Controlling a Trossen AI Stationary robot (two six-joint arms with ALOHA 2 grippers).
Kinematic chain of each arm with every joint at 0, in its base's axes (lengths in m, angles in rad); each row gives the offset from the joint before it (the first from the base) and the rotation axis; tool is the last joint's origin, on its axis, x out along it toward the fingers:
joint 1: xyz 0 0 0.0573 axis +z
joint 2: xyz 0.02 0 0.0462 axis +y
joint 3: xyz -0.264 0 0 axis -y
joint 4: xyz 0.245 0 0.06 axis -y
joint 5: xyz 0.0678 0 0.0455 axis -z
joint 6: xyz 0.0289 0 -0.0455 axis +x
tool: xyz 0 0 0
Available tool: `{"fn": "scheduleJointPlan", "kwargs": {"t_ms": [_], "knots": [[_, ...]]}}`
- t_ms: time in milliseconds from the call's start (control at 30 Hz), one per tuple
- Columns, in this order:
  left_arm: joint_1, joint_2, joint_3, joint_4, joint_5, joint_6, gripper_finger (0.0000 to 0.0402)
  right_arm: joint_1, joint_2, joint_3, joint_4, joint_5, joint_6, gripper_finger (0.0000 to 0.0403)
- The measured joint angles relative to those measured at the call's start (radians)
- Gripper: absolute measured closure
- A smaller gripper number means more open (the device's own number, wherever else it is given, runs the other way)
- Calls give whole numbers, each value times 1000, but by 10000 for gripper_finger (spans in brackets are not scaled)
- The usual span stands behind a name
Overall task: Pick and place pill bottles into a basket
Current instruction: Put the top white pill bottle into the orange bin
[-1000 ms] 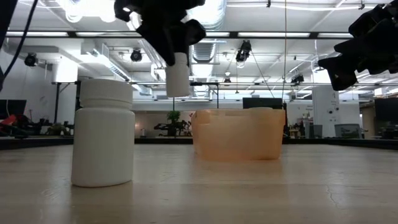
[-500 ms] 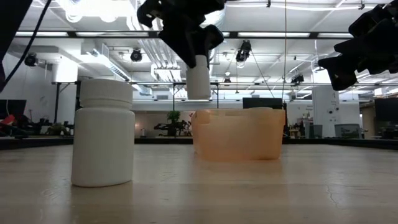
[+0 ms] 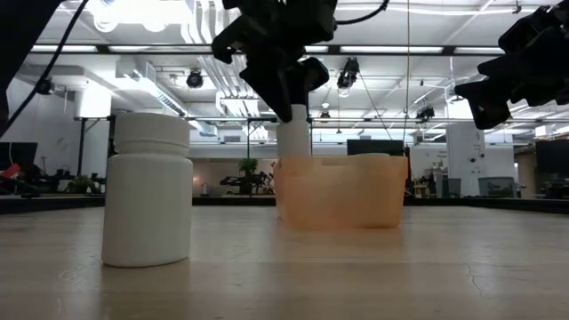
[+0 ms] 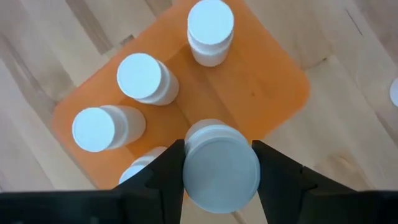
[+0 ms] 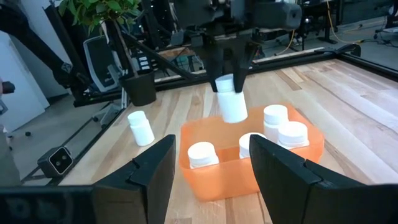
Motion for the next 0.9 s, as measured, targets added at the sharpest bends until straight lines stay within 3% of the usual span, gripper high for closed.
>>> {"fn": "scheduleJointPlan", "kwargs": {"t_ms": [133,900], "knots": [[3,0,0,59,0,0,260,0,0,0,0,0,0,209],[16,119,1,63,-2,-2,260,0,0,0,0,0,0,209]]}}
